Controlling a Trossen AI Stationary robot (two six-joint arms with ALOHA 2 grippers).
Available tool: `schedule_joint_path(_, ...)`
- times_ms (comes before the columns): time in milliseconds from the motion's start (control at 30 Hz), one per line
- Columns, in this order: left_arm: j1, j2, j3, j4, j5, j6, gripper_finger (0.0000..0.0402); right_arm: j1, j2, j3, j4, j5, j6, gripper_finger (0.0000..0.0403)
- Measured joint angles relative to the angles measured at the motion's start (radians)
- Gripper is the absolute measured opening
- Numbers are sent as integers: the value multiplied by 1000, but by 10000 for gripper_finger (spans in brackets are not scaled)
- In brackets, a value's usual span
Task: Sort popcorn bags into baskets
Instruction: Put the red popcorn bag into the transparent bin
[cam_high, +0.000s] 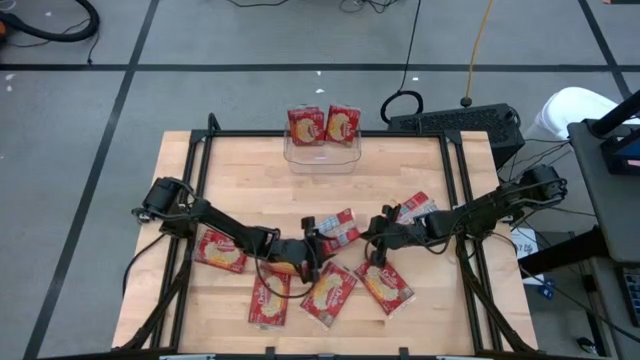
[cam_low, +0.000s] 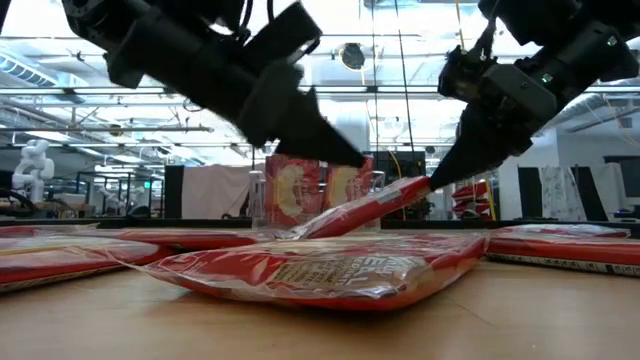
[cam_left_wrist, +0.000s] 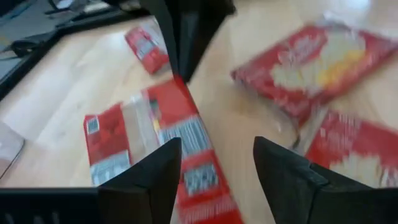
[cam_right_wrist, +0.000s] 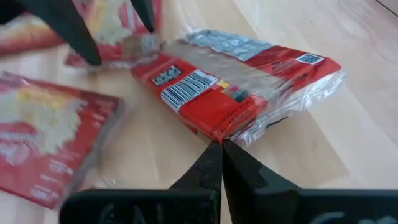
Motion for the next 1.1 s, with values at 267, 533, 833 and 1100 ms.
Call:
schedule_joint_path(267,-42,116,97,-8,-235,25,240,0,0,1,90,12,52,0)
schedule_joint_path(533,-64,218,231,-114,-453,-11,312,0,0,1,130,12,70,0)
schedule_joint_path(833,-48,218,252,-290,-537,-117,241,0,0,1,159,10,54,0)
schedule_joint_path(1100,-48,213,252,-301,-444,-4,18,1,-1,1,167,-17,-25,0)
